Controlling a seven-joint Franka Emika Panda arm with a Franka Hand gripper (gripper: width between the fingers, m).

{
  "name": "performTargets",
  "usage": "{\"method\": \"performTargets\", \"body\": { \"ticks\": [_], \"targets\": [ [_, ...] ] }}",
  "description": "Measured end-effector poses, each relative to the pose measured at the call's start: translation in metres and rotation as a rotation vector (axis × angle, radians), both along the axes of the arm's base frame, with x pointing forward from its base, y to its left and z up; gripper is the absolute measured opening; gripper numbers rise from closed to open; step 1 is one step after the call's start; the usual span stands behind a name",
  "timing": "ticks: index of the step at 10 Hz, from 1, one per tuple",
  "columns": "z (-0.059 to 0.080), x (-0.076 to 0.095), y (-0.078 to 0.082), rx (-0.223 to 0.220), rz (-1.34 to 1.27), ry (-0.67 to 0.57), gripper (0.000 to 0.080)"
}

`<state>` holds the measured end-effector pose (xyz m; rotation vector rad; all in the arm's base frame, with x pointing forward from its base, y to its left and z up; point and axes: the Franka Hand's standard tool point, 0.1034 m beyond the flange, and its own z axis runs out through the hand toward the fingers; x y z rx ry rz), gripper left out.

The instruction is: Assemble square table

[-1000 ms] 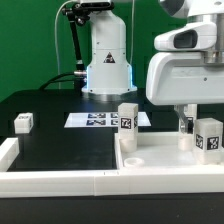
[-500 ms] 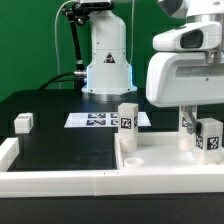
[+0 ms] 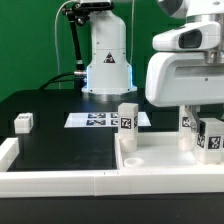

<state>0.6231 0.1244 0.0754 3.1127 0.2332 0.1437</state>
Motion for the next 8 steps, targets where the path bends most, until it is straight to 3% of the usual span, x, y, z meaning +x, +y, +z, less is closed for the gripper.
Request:
{"method": "performTargets", "body": {
  "ticks": [5, 8],
  "targets": [
    [-0.0006, 0.0003, -0.0034, 0.068, -0.496, 0.000, 0.0290],
    [-0.0005, 0.0003, -0.0041, 0.081, -0.657, -0.001, 0.0290]
  ]
}}
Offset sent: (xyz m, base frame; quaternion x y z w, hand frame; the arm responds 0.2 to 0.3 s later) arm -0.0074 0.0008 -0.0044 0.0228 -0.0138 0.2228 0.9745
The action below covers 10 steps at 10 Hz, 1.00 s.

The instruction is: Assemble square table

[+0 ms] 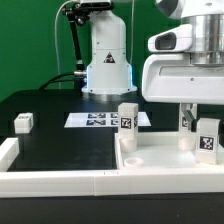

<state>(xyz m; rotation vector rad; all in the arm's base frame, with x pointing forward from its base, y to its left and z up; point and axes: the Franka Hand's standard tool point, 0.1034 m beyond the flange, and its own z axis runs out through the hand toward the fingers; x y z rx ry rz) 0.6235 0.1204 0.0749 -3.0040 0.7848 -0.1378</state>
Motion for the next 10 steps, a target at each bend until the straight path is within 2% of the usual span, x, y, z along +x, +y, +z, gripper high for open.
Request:
{"method": "performTargets", "body": {
  "ticks": [4, 6, 7, 9, 10],
  "targets": [
    [-0.0002, -0.0004, -0.0007, 0.026, -0.231, 0.000, 0.0290],
    [-0.0002, -0.0040, -0.0016, 0.076, -0.512, -0.044, 0.0291],
    [-0.0003, -0.0044, -0.0014, 0.086, -0.582, -0.046, 0.0291],
    [-0.0004, -0.0042, -0.0019, 0.142, -0.804, -0.040, 0.0294],
    [-0.0004, -0.0043, -0.0015, 0.153, -0.848, -0.035, 0.0294]
  ]
}}
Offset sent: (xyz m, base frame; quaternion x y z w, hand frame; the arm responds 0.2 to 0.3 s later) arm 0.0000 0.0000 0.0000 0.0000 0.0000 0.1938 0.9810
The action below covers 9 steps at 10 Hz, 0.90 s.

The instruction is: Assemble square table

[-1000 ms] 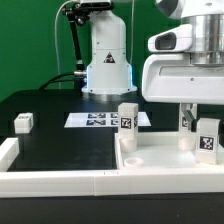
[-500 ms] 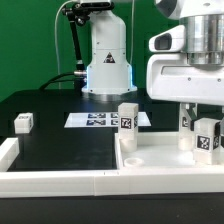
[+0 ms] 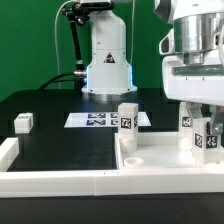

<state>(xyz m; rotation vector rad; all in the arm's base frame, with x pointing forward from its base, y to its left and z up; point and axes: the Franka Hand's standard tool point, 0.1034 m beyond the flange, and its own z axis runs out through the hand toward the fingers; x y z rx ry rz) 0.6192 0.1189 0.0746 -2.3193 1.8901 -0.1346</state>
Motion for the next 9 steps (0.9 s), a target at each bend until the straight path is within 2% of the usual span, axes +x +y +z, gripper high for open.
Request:
{"method": "performTargets", "body": {
  "ticks": [1, 2, 3, 4, 5, 7, 9],
  "targets": [
    [0.0001, 0.0001, 0.0006, 0.005, -0.018, 0.001, 0.0294],
    [-0.0007, -0.0004, 0.0014, 0.008, -0.027, 0.003, 0.0340],
    [-0.0017, -0.0015, 0.0021, -0.002, 0.021, 0.009, 0.0340],
    [-0.0021, -0.0024, 0.0052, -0.006, 0.075, 0.028, 0.0551],
    [-0.0008, -0.0003, 0.0072, -0.008, 0.111, 0.033, 0.0630],
    [0.0002, 0.0035, 0.0030, -0.043, 0.350, 0.012, 0.0647],
    [-0.0002, 0.0031, 0.0028, -0.060, 0.457, 0.006, 0.0649]
  ]
}}
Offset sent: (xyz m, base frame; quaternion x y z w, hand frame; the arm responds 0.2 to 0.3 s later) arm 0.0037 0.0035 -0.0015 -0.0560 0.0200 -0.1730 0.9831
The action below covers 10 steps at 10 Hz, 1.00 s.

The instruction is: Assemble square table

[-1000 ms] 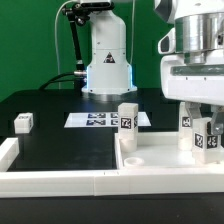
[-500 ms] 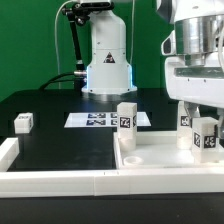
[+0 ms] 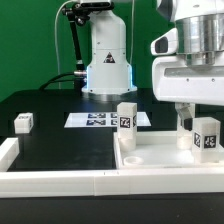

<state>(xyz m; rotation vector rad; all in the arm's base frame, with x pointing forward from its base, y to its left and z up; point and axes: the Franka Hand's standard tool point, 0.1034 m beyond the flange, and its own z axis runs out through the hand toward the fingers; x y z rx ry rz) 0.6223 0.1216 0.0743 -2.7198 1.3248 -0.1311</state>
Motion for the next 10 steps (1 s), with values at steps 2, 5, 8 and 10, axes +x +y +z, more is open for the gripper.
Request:
{"method": "performTargets", "body": {
  "ticks": [2, 5, 8, 10],
  "targets": [
    [-0.0001, 0.0000, -0.0003, -0.019, 0.140, -0.009, 0.0649],
    [-0.0017, -0.0024, 0.0072, -0.079, 0.418, -0.018, 0.0649],
    [-0.0009, -0.0015, 0.0042, -0.118, 0.668, -0.030, 0.0649],
    [-0.0014, -0.0014, 0.0018, -0.140, 0.836, -0.038, 0.0649]
  ]
}}
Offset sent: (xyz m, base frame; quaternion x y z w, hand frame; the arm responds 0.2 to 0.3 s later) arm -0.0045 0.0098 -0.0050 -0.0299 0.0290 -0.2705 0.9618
